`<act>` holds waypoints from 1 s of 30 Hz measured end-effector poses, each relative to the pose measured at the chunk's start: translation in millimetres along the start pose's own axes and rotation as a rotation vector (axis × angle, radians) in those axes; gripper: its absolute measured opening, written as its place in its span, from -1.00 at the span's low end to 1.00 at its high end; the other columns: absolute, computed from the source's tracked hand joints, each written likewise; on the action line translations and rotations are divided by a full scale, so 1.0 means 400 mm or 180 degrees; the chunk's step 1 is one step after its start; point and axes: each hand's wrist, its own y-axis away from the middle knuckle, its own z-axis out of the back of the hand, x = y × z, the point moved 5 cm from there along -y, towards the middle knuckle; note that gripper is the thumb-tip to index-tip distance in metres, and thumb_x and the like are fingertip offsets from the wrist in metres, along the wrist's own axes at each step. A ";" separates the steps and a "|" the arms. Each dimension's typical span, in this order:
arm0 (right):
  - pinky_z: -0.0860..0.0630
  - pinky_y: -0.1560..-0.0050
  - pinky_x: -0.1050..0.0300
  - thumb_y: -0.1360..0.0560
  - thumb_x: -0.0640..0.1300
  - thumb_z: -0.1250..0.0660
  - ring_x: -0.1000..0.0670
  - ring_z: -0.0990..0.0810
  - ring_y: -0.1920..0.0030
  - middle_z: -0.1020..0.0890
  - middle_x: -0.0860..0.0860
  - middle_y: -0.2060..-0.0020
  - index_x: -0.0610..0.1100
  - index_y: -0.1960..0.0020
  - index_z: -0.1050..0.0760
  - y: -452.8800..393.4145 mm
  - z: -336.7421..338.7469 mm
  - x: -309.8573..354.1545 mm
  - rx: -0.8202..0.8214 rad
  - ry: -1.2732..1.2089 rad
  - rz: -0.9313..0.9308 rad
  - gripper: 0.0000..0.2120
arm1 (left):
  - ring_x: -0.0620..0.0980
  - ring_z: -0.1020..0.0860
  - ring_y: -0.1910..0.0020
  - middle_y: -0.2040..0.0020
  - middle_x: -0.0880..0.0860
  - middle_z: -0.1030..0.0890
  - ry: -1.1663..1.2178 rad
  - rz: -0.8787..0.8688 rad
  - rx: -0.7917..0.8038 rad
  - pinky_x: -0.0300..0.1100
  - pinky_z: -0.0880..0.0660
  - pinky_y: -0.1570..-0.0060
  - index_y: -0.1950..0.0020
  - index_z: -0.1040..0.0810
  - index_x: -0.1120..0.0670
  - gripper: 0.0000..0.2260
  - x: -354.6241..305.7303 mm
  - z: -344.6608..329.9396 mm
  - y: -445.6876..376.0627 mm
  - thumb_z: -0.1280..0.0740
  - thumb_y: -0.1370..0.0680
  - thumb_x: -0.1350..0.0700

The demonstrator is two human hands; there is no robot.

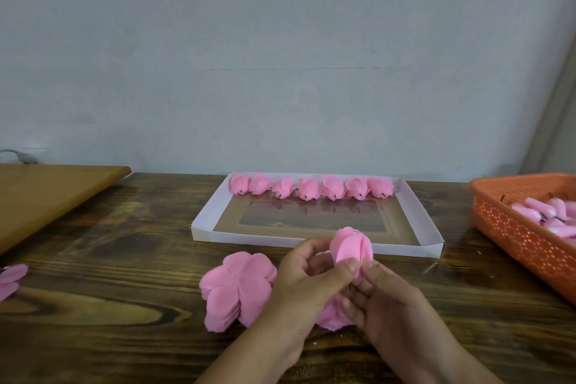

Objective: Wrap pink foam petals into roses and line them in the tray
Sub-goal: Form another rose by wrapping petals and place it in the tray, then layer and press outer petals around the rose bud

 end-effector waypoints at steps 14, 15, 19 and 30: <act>-0.43 0.31 0.11 -0.30 -0.10 -0.40 -0.05 -0.55 0.32 -0.63 -0.11 0.29 -0.20 -0.10 -0.57 -0.006 0.010 0.011 -0.0539 0.0241 0.0081 -0.61 | -0.01 -0.69 0.18 0.00 0.17 -0.70 0.0321 -0.0512 -0.0828 -0.25 -0.64 0.19 -0.14 -0.60 0.21 -0.84 -0.217 0.137 -0.126 -0.40 -0.56 0.28; -0.40 0.31 0.11 -0.36 -0.16 -0.36 -0.07 -0.52 0.33 -0.63 -0.12 0.32 -0.21 -0.15 -0.54 -0.010 0.011 0.009 -0.0615 0.0200 0.0063 -0.64 | -0.01 -0.68 0.18 -0.01 0.17 -0.69 0.0132 -0.0485 -0.0940 -0.27 -0.64 0.20 -0.14 -0.59 0.22 -0.85 -0.235 0.166 -0.156 -0.38 -0.58 0.29; -0.39 0.44 0.17 -0.03 -0.40 -0.46 -0.08 -0.49 0.42 -0.60 -0.16 0.39 -0.21 -0.14 -0.52 -0.023 0.008 0.003 -0.0636 0.0426 -0.0127 -0.35 | 0.05 -0.64 0.19 0.05 0.20 -0.64 -0.0884 -0.0228 -0.1606 -0.35 -0.59 0.37 0.07 -0.57 0.22 -0.96 -0.260 0.300 -0.264 -0.41 -0.54 0.30; -0.37 0.62 0.19 -0.41 -0.52 -0.23 -0.08 -0.44 0.61 -0.53 -0.27 0.47 -0.34 -0.03 -0.54 -0.014 0.024 -0.007 -0.0334 0.0268 -0.0039 -0.75 | 0.05 -0.35 0.41 0.39 0.15 -0.37 -0.3117 0.0527 -0.1924 -0.21 -0.19 0.39 0.41 -0.42 0.23 -0.71 -0.178 0.451 -0.418 -0.44 -0.46 0.27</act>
